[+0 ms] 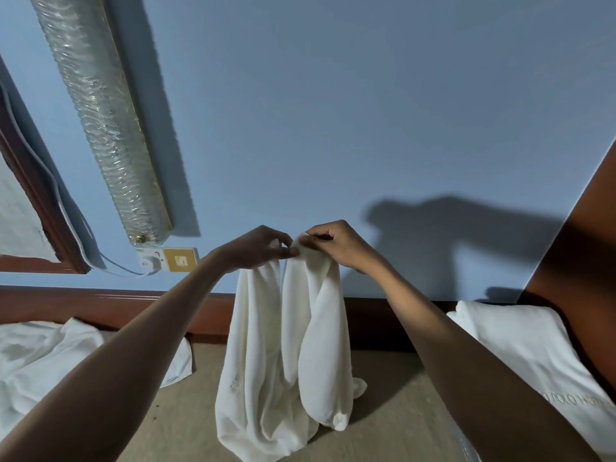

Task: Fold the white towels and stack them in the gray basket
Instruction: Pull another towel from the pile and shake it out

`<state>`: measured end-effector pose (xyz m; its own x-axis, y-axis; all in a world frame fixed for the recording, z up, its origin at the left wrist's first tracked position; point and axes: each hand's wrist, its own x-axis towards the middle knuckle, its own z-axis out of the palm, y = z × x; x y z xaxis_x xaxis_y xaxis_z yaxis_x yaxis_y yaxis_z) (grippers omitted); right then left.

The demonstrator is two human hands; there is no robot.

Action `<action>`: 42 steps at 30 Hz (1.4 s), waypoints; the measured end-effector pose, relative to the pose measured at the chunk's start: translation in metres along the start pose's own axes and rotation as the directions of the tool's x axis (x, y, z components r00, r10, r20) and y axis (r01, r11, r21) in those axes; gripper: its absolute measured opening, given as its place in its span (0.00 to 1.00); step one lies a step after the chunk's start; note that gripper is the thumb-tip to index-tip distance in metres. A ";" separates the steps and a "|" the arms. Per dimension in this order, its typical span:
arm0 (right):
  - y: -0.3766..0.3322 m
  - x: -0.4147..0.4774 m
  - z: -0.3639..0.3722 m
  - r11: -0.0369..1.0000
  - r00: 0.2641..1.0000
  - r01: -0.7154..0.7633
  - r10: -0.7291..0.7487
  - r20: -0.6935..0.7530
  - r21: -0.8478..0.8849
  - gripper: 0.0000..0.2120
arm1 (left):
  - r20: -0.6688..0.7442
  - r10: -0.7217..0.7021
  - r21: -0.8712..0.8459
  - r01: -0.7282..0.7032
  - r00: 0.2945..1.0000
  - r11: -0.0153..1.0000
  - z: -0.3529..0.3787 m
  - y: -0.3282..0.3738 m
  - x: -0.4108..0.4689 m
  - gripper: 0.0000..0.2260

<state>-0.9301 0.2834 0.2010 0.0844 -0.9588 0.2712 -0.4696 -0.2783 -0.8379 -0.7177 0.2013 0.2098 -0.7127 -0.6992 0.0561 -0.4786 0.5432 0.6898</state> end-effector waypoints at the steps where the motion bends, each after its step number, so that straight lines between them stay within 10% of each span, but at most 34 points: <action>1: 0.003 -0.002 0.001 1.000 1.000 0.001 -0.001 -0.012 0.001 0.10 | -0.029 -0.002 0.021 0.003 1.000 1.000 0.001 0.000 0.001 0.07; 18: 0.076 -0.021 0.027 0.876 0.908 -0.355 0.240 -0.344 -0.326 0.05 | -0.528 -0.241 -0.425 -0.007 0.814 0.905 -0.011 -0.032 -0.002 0.14; 25: 0.041 -0.010 0.002 0.976 0.933 -0.155 0.094 -0.348 -0.152 0.15 | -0.434 -0.383 -0.258 0.295 0.815 0.920 -0.011 -0.052 -0.006 0.17; 28: 0.013 -0.003 0.004 0.988 0.979 -0.086 0.060 -0.197 -0.126 0.13 | -0.178 -0.205 -0.173 0.175 0.962 0.969 0.010 -0.034 -0.001 0.29; 31: 0.001 0.001 0.007 0.965 0.994 -0.019 -0.010 -0.108 -0.261 0.08 | 0.065 -0.066 -0.160 0.076 0.996 0.984 0.025 -0.011 0.006 0.12; 42: 0.057 -0.033 -0.006 0.894 0.975 -0.204 0.147 -0.169 -0.398 0.08 | -0.168 -0.011 -0.265 -0.034 0.986 0.964 0.010 0.002 0.014 0.19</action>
<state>-0.9647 0.2998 0.1467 -0.1353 -0.9658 0.2211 -0.7872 -0.0307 -0.6159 -0.7335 0.1973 0.2050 -0.6115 -0.7730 0.1689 -0.3010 0.4247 0.8538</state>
